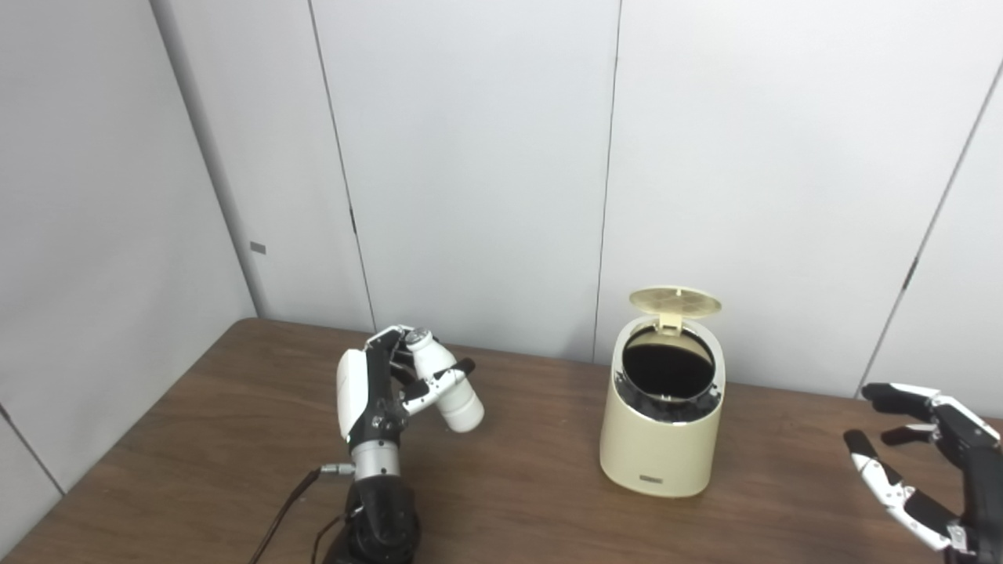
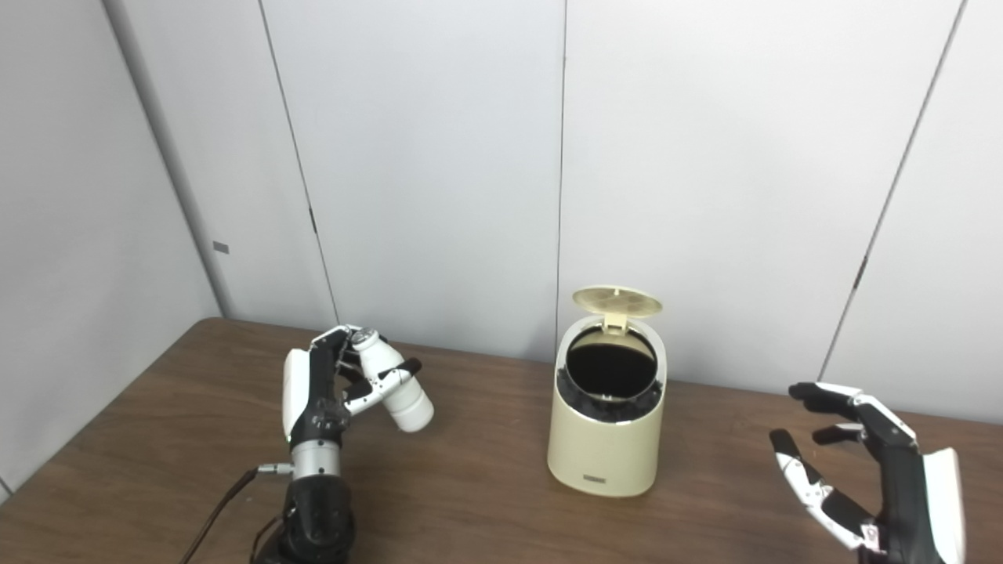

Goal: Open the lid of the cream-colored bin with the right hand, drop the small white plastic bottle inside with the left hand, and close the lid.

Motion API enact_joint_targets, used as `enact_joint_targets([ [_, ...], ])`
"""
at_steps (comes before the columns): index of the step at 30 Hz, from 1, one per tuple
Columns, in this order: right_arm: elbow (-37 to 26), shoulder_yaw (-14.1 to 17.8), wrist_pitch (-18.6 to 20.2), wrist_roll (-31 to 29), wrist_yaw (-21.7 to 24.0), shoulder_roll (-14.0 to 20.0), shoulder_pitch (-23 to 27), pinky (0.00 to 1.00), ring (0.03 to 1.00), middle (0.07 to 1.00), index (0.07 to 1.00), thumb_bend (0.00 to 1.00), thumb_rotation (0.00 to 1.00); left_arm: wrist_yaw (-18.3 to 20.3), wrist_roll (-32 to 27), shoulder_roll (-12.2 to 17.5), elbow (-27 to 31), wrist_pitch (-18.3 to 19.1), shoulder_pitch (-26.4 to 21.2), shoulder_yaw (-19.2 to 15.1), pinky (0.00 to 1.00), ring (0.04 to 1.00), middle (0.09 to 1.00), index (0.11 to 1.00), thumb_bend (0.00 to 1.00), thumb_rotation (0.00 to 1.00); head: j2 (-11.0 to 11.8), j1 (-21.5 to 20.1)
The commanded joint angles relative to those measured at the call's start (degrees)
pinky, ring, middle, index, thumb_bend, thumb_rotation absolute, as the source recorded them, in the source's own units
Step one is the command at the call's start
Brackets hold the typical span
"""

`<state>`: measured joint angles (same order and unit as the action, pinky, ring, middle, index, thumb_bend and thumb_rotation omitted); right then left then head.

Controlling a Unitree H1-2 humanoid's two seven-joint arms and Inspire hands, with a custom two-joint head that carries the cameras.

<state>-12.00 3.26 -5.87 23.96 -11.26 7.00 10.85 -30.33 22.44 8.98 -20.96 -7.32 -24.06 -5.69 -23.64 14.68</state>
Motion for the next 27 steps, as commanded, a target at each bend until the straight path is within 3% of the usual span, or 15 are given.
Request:
enact_joint_targets([
  [1,-2.1,0.3,-0.1,0.1,-0.3,-0.2,1.3,0.48,0.654,0.674,0.596,0.12,0.0,-0.3,0.4,1.0,1.5,-1.7,-1.2,0.0,0.35,0.459,0.466,0.485,0.5,0.0,-0.1,0.0],
  [7,-2.7,0.1,0.9,-0.1,0.2,-0.5,1.2,0.48,0.657,0.681,0.612,0.11,0.0,0.2,0.0,1.0,3.2,-3.2,-0.6,0.4,0.36,0.463,0.468,0.481,0.5,0.0,0.0,-0.8],
  [17,-1.8,0.2,0.7,-0.3,-0.2,-1.1,1.5,0.49,0.664,0.682,0.61,0.13,0.0,-0.9,2.4,0.6,8.6,-12.6,0.0,2.4,0.38,0.463,0.49,0.466,0.5,0.0,0.3,-1.9],
  [22,-1.0,0.2,0.0,0.0,-0.7,-1.2,1.6,0.49,0.663,0.681,0.605,0.15,0.0,-2.3,7.3,0.3,12.3,-16.6,-0.4,3.7,0.52,0.524,0.479,0.438,0.5,0.0,0.5,-2.2],
  [27,-0.4,0.0,-1.0,0.6,-1.4,-1.1,1.8,0.47,0.649,0.668,0.603,0.15,0.0,-1.6,10.1,-0.7,15.9,-16.5,-1.0,4.1,0.7,0.532,0.465,0.452,0.5,0.0,0.7,-2.6],
])
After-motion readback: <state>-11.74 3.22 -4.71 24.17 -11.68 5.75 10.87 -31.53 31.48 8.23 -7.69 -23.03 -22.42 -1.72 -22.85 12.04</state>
